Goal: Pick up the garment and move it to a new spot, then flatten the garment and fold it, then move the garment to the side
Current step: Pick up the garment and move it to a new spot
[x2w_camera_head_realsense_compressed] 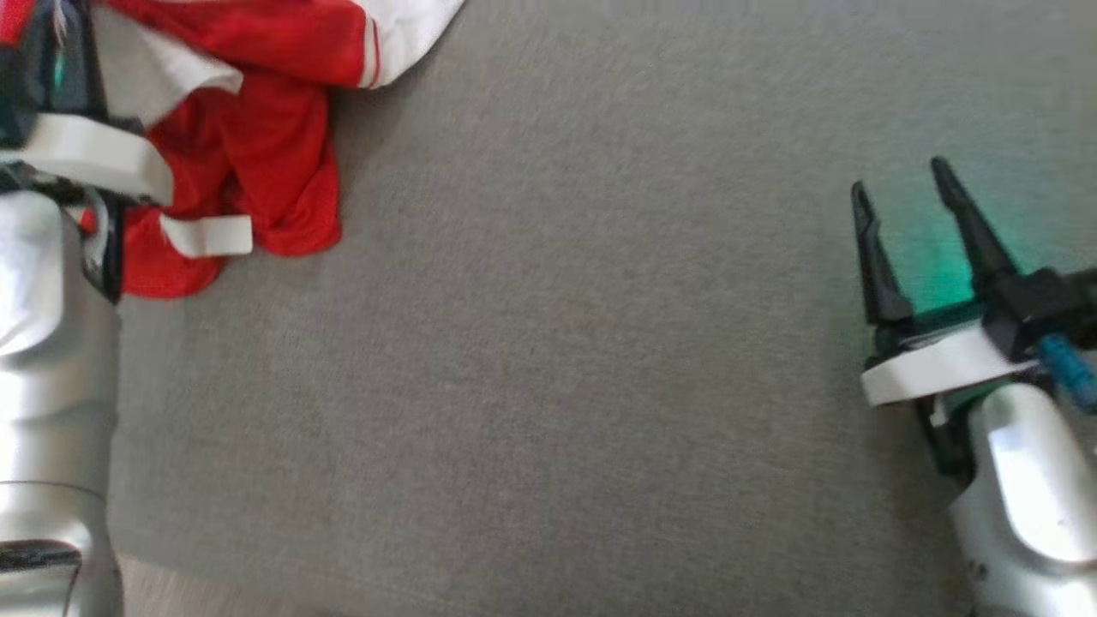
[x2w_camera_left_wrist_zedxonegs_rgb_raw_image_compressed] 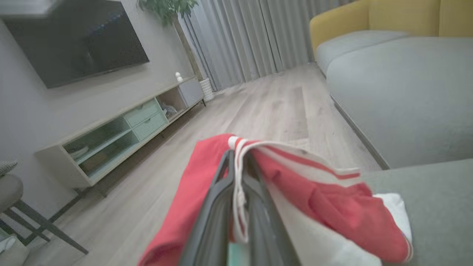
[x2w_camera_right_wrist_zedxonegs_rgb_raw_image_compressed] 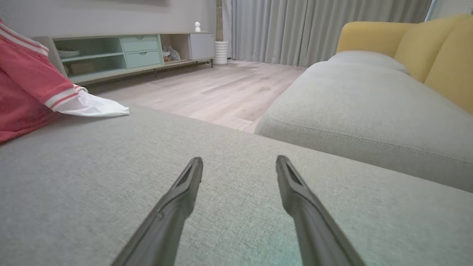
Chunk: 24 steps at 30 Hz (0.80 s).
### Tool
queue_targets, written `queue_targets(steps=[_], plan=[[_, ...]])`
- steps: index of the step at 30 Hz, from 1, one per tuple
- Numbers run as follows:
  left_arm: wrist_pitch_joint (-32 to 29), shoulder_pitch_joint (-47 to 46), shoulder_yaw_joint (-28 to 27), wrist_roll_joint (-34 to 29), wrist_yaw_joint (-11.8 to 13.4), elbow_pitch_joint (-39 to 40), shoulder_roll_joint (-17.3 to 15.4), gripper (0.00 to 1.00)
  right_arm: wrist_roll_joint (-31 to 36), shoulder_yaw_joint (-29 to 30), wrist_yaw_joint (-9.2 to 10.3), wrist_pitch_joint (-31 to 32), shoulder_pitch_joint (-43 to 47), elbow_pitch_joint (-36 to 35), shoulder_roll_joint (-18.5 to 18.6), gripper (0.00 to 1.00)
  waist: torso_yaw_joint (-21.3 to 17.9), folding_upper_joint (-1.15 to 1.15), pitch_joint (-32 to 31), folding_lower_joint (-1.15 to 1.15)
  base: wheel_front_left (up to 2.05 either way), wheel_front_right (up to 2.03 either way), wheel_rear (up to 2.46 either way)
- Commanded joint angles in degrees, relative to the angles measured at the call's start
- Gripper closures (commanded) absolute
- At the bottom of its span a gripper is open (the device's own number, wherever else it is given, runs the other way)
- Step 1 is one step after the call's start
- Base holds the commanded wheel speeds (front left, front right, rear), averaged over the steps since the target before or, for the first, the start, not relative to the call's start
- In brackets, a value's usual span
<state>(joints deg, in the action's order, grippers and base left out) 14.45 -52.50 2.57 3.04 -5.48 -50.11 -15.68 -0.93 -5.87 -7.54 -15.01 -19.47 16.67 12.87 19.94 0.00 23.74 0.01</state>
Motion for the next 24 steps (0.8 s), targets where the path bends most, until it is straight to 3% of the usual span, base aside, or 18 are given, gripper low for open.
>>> queue_targets(steps=[1, 6, 12, 17, 24], plan=[[0.5, -1.8, -0.7, -0.6, 0.2, 3.9, -4.4, 1.00, -0.3, -0.9, 0.05, 0.0, 1.4, -1.6, -1.4, 0.00, -3.8, 0.00, -5.3, -0.01, 0.00, 0.00, 0.00], [0.5, -3.1, 1.9, -1.7, -1.0, 11.6, -7.1, 1.00, -0.9, 0.3, 0.05, 0.0, 4.4, -3.5, -6.7, 0.00, -11.3, 0.00, -14.4, -0.01, 0.00, 0.00, 0.00], [-1.1, -4.4, 5.2, -0.2, -1.8, 18.5, -8.1, 1.00, -1.8, 0.1, 0.05, 0.0, 6.8, -5.1, -9.1, 0.00, -19.4, 0.00, -20.6, -0.01, 0.00, 0.00, 0.00], [-4.9, -4.5, 8.8, 1.9, -1.9, 26.1, -7.6, 1.00, -2.1, 0.2, 0.05, 0.0, 8.6, -6.2, -9.8, 0.00, -25.3, 0.00, -23.2, -0.01, 0.00, 0.00, 0.00], [-9.1, -3.1, 13.7, 5.7, -2.0, 33.3, -6.1, 1.00, -3.3, 0.7, 0.05, 0.0, 8.8, -7.2, -10.0, 0.00, -30.9, 0.00, -22.3, -0.01, 0.00, 0.00, 0.00]])
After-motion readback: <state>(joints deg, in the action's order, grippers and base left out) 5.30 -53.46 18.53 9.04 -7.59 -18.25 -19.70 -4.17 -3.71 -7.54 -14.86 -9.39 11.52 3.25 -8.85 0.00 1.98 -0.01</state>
